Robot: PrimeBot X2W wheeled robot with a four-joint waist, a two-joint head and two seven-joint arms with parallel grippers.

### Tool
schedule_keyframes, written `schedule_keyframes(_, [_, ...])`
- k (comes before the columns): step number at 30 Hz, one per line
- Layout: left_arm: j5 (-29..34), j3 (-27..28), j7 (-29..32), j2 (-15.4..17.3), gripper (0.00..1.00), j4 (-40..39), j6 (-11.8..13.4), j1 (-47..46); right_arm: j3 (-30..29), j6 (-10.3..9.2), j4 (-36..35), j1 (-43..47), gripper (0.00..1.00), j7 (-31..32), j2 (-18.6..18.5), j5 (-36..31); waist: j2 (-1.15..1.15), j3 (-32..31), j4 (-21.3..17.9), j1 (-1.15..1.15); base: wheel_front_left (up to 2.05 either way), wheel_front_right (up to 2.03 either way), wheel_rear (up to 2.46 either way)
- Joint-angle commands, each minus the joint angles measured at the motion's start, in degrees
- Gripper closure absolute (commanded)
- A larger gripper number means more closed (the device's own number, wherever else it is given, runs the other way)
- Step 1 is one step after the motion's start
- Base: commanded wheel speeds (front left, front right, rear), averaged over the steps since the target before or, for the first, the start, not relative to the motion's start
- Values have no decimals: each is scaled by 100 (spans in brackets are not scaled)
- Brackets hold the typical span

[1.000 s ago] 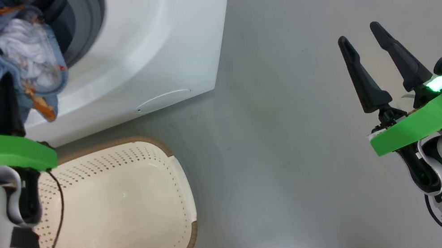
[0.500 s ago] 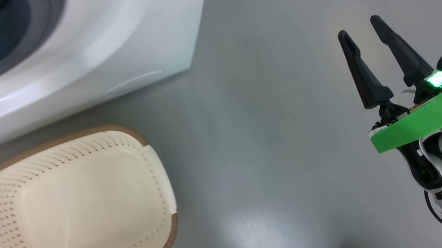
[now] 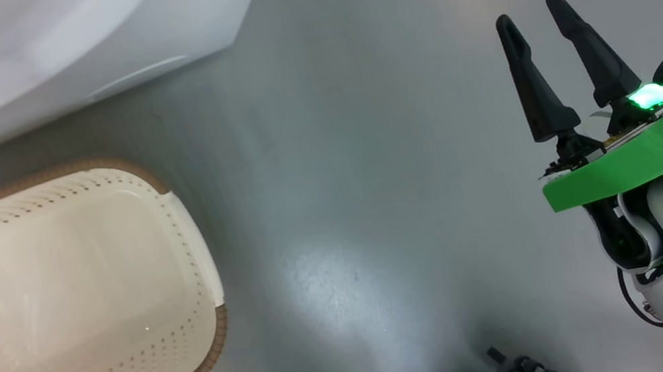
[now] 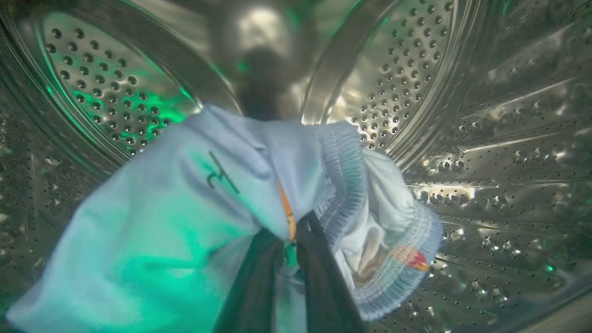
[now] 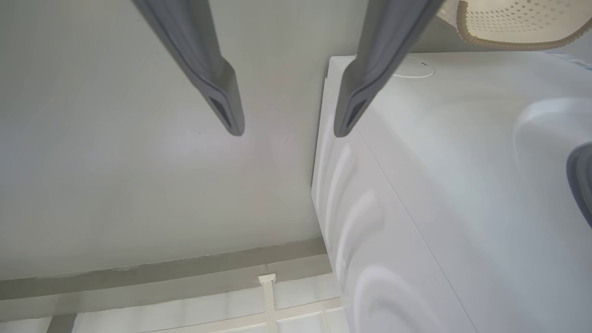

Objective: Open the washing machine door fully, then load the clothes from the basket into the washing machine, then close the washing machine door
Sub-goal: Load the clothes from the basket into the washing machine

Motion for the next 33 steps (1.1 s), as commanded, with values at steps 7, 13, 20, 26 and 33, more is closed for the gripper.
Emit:
schedule_keyframes(7, [-21, -157, 419, 291, 4, 466, 30, -328, 100, 25, -88, 38, 0, -45, 14, -59, 0, 122, -119, 0, 0, 0, 0])
schedule_keyframes(13, [-62, -294, 1460, 199, 0, 1265, 154, -516, 102, 25, -74, 14, 0, -45, 9, -54, 0, 80, -153, 0, 0, 0, 0])
schedule_keyframes(20, [-209, -306, 1790, 110, 0, 1573, 85, -554, 74, 25, -29, 33, 0, -45, 16, -56, 0, -122, -126, 0, 0, 0, 0])
schedule_keyframes(26, [-281, -369, 1169, 23, 0, 1510, 11, -162, 86, 25, 20, 29, 0, -45, -10, -51, 0, -442, 4, 0, 0, 0, 0])
schedule_keyframes(33, [-438, -404, -120, -323, 0, 1388, -9, 882, 130, 25, 140, 134, 0, -45, -70, -15, 0, -1107, 231, 0, 0, 0, 0])
